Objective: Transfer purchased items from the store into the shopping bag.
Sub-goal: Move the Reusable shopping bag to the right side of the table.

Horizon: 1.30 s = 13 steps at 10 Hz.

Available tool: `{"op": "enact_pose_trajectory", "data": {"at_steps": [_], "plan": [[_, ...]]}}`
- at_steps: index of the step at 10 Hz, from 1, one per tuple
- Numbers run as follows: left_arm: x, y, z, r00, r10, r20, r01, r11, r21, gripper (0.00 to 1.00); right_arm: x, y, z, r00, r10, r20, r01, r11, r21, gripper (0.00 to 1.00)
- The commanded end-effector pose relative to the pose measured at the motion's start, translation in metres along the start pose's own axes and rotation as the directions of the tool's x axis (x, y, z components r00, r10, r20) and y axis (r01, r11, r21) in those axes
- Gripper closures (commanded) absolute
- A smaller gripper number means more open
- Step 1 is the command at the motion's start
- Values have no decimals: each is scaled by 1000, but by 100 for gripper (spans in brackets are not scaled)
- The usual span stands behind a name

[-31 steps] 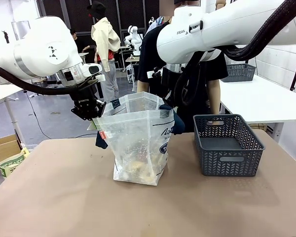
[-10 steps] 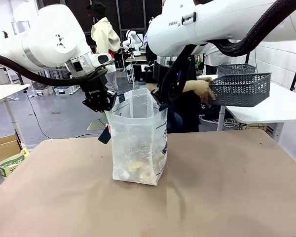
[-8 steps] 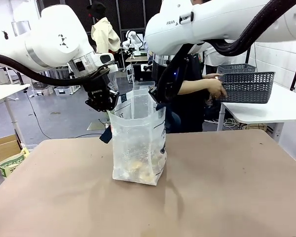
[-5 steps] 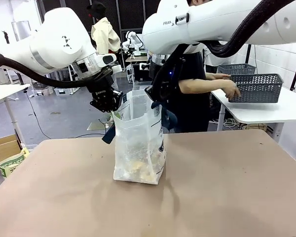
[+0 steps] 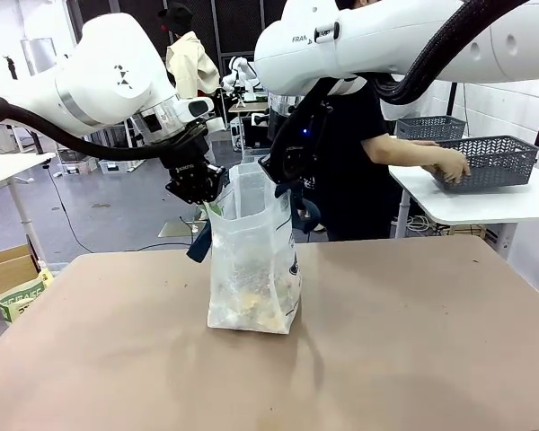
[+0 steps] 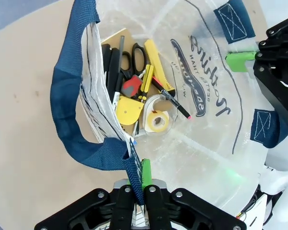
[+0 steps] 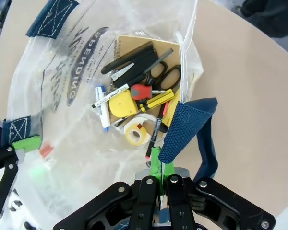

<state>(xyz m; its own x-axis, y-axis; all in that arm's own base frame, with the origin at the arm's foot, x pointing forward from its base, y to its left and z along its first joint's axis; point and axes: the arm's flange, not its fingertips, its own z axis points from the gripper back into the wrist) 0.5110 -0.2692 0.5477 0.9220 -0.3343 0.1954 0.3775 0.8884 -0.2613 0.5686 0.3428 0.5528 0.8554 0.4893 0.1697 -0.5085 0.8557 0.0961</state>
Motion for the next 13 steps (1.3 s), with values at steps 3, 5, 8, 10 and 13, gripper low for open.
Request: {"op": "enact_pose_trajectory", "data": {"at_steps": [3, 5, 8, 10, 13], "plan": [[2, -20, -1, 988, -148, 42, 148, 989, -7, 100, 16, 7, -6, 995, -83, 46, 80, 994, 77, 100], [5, -22, -3, 989, -142, 51, 143, 990, -17, 100, 23, 11, -7, 993, -96, 63, 89, 991, 98, 100], [7, -23, -6, 987, -143, 69, 146, 988, -47, 100, 29, 10, -10, 990, -113, 78, 104, 988, 116, 100], [10, -23, -9, 988, -130, 88, 137, 988, -71, 100, 31, 12, -12, 986, -125, 108, 108, 983, 151, 100], [12, -23, -11, 982, -127, 140, 139, 987, -80, 100, 33, 17, -17, 979, -133, 154, 102, 976, 195, 100]]}}
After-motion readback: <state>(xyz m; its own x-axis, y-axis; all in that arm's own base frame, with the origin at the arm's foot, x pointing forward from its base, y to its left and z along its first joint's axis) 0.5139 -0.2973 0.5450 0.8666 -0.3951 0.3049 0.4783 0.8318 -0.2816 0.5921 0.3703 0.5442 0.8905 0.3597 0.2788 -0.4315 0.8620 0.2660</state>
